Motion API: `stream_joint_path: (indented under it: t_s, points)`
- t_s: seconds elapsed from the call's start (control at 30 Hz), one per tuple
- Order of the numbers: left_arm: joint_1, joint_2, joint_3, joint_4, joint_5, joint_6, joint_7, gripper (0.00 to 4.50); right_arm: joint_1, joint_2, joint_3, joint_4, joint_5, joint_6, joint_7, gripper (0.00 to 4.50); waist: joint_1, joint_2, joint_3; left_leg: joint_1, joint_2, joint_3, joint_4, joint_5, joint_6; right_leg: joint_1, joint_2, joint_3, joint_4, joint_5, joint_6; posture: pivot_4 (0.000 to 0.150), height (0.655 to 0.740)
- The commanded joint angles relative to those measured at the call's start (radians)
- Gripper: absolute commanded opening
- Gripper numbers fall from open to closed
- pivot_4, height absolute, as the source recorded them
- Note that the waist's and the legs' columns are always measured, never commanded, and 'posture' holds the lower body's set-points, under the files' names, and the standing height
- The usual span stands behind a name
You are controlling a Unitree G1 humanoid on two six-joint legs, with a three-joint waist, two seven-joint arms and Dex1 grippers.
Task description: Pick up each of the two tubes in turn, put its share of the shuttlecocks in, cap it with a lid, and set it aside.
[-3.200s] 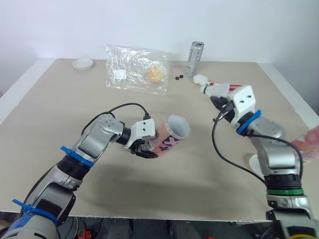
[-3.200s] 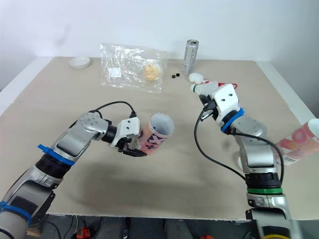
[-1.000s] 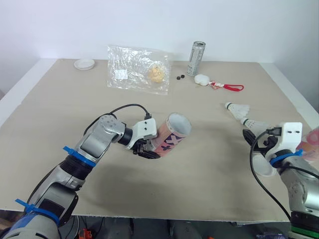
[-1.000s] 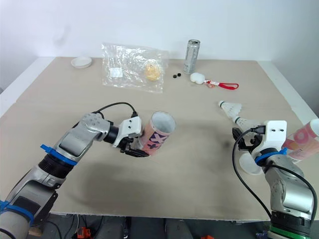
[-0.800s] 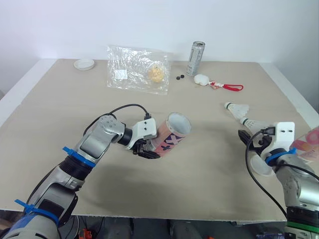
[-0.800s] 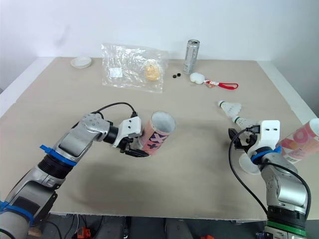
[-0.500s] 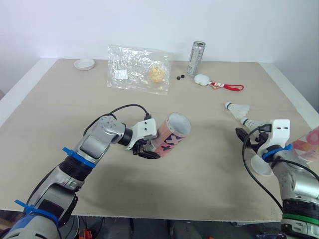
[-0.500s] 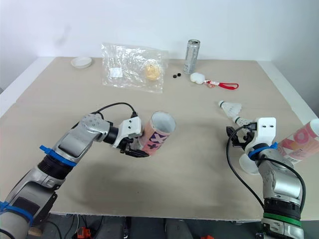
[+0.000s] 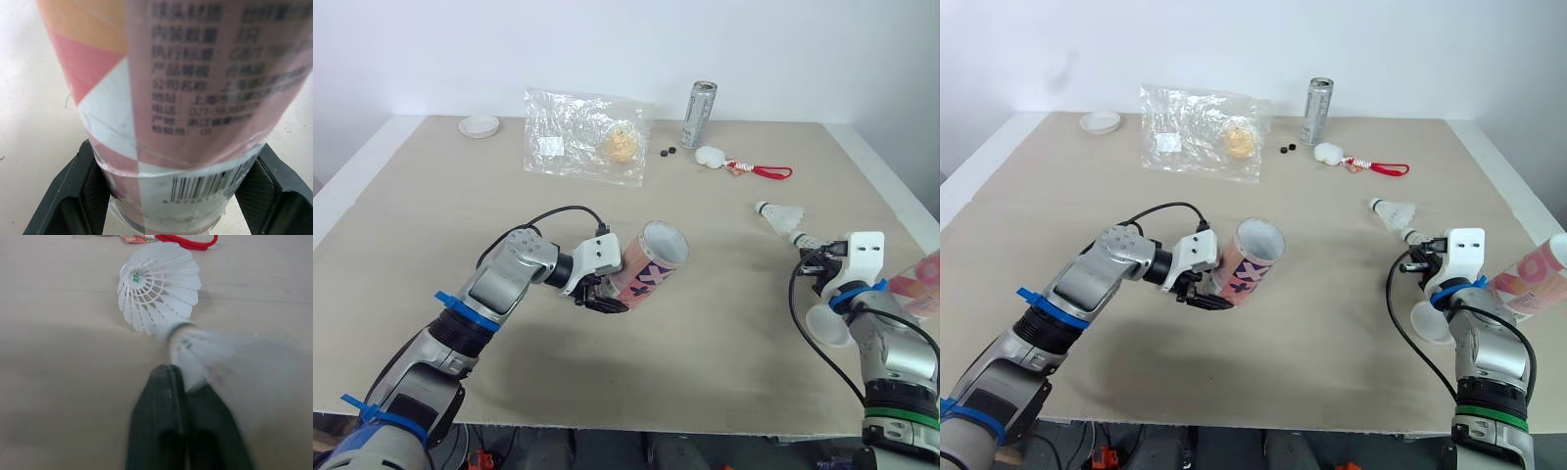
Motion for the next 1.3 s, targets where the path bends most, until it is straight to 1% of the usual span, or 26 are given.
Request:
stream_joint_path:
  t_s: [0.03,0.1,0.23,0.3,0.4,0.5,0.57,0.6,0.77,0.9,1.0,1.27,1.3]
  points:
    - [-0.003,0.005,0.000,-0.009,0.000,-0.003,-0.002,2.95,-0.014,-0.023,-0.013,-0.022,0.001,-0.029,0.006,0.12,0.000,0.000,0.000,0.000,0.000,0.000,0.000,0.000,0.000,0.000,0.000,0.000,0.000,0.000,0.000,0.150,0.7400]
    - [-0.004,0.004,-0.001,-0.007,0.000,-0.004,-0.003,2.95,-0.003,-0.025,-0.013,-0.049,0.002,-0.029,0.009,0.12,0.000,0.000,0.000,0.000,0.000,0.000,0.000,0.000,0.000,0.000,0.000,0.000,0.000,0.000,0.000,0.150,0.7400]
    - [-0.008,0.003,-0.004,-0.002,0.000,-0.006,-0.008,2.95,0.045,-0.060,-0.004,-0.170,-0.011,-0.023,0.034,0.12,0.001,0.000,0.000,0.000,0.000,0.000,0.000,0.000,0.000,0.000,0.000,0.000,0.000,0.000,0.000,0.150,0.7400]
    - [-0.010,0.003,-0.005,0.003,0.001,-0.010,-0.011,2.95,0.083,-0.109,0.002,-0.296,-0.016,-0.031,0.077,0.12,0.002,0.001,0.000,0.000,0.000,0.000,0.000,0.000,0.000,0.000,0.000,0.000,0.000,0.000,0.000,0.150,0.7400]
    - [-0.018,0.002,-0.006,0.022,0.002,-0.020,-0.020,2.95,0.092,-0.235,0.022,-0.522,0.008,-0.085,0.228,0.12,0.001,0.003,0.000,-0.001,-0.001,0.000,0.000,0.000,0.000,0.000,0.000,0.001,0.000,-0.001,0.001,0.150,0.7400]
    - [-0.025,0.000,-0.008,0.039,0.005,-0.031,-0.027,2.95,0.054,-0.325,0.054,-0.633,0.044,-0.116,0.351,0.12,-0.001,0.003,0.000,0.001,0.000,0.000,0.000,0.000,0.000,0.000,0.000,0.000,0.000,0.000,0.001,0.150,0.7400]
    - [-0.033,-0.005,-0.008,0.054,0.006,-0.038,-0.032,2.95,0.007,-0.381,0.092,-0.674,0.055,-0.145,0.431,0.12,-0.001,0.002,0.000,0.002,0.001,0.000,0.000,0.000,0.000,0.001,0.001,-0.001,0.000,-0.001,-0.002,0.150,0.7400]
    - [-0.037,-0.008,-0.008,0.061,0.007,-0.042,-0.033,2.95,-0.020,-0.407,0.115,-0.689,0.053,-0.166,0.470,0.12,-0.001,0.002,0.001,0.002,0.001,0.000,0.000,0.000,0.000,0.001,0.001,-0.001,0.000,-0.003,-0.004,0.150,0.7400]
    - [-0.052,-0.020,-0.006,0.083,0.010,-0.055,-0.033,2.95,-0.088,-0.463,0.201,-0.716,0.059,-0.227,0.608,0.12,0.002,0.000,0.001,-0.001,0.000,0.000,0.002,0.000,0.000,0.001,-0.001,0.000,-0.001,-0.003,-0.004,0.150,0.7400]
    - [-0.053,-0.019,-0.006,0.079,0.010,-0.057,-0.037,2.95,-0.133,-0.444,0.269,-0.719,0.062,-0.244,0.655,0.12,0.001,0.000,0.001,-0.001,0.000,0.000,0.002,0.000,0.000,0.000,-0.001,0.000,-0.001,-0.003,-0.003,0.150,0.7400]
    - [-0.052,-0.019,-0.004,0.078,0.011,-0.056,-0.035,2.95,-0.155,-0.441,0.310,-0.695,0.036,-0.290,0.696,0.12,0.002,0.000,0.001,-0.001,0.000,0.000,0.002,0.000,0.000,0.000,-0.001,-0.001,0.000,-0.003,-0.004,0.150,0.7400]
    - [-0.031,-0.017,0.001,0.042,0.006,-0.034,-0.015,2.95,-0.235,-0.389,0.415,-0.580,-0.013,-0.418,0.789,0.12,0.002,0.000,0.001,-0.001,0.000,0.000,0.002,0.000,0.000,0.000,-0.001,0.000,0.000,-0.003,-0.004,0.150,0.7400]
    - [-0.030,-0.017,0.001,0.040,0.006,-0.032,-0.012,2.95,-0.241,-0.384,0.417,-0.574,-0.009,-0.415,0.793,0.38,0.002,0.000,0.001,-0.001,0.000,0.000,0.003,0.000,0.000,0.000,-0.001,0.000,0.000,-0.003,-0.004,0.150,0.7400]
